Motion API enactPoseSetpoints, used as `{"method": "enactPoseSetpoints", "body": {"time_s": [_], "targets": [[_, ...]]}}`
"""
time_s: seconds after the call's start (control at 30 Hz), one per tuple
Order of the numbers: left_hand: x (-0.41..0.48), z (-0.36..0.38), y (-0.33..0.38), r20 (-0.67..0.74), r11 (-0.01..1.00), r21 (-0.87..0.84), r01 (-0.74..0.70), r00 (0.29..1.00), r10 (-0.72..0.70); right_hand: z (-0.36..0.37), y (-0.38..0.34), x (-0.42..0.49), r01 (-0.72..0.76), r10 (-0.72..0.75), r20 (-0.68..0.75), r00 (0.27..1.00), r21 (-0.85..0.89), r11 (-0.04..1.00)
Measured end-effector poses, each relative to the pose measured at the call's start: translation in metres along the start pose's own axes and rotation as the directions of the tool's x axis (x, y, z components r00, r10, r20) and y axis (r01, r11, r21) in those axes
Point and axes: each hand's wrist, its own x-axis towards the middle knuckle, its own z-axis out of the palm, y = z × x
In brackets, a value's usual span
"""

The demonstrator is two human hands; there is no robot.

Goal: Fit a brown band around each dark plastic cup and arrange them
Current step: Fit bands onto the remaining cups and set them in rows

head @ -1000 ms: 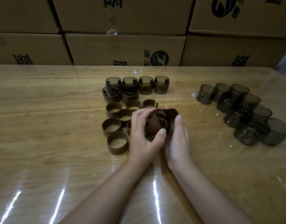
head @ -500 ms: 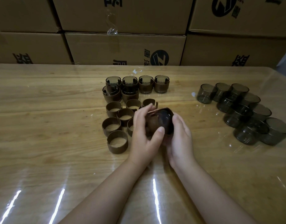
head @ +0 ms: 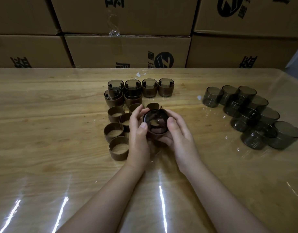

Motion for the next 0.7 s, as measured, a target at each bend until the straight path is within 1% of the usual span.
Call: {"method": "enactPoseSetpoints", "body": {"time_s": [0.07,0.13,0.2,0.27,0.37,0.5,0.7], "targets": [[0.001,0.000,0.002,0.036,0.997,0.001,0.076,0.996,-0.076,-0.002,0.000,0.002,0.003,0.000,-0.039,0.999,0.097,0.995],[0.003,-0.001,0.004,0.063,0.984,-0.046,0.172,0.984,-0.169,-0.006,-0.002,0.006,0.024,-0.012,-0.063,0.998,0.181,0.983],[0.006,-0.003,0.004,0.113,0.960,-0.095,0.263,0.961,-0.252,-0.011,-0.004,0.010,0.030,-0.014,-0.069,0.998,0.237,0.971],[0.007,-0.005,0.004,0.139,0.938,-0.131,0.320,0.943,-0.302,-0.016,-0.004,0.012,0.016,0.000,-0.059,0.998,0.268,0.963],[0.009,-0.008,0.002,0.177,0.921,-0.154,0.357,0.927,-0.330,-0.023,-0.004,0.015,-0.020,0.028,-0.022,0.999,0.292,0.956],[0.010,-0.009,0.000,0.189,0.913,-0.174,0.369,0.922,-0.336,-0.029,-0.006,0.017,-0.084,0.073,0.044,0.996,0.335,0.938],[0.012,-0.012,-0.003,0.228,0.905,-0.199,0.376,0.916,-0.330,-0.030,-0.005,0.018,-0.104,0.086,0.067,0.994,0.356,0.929]]}}
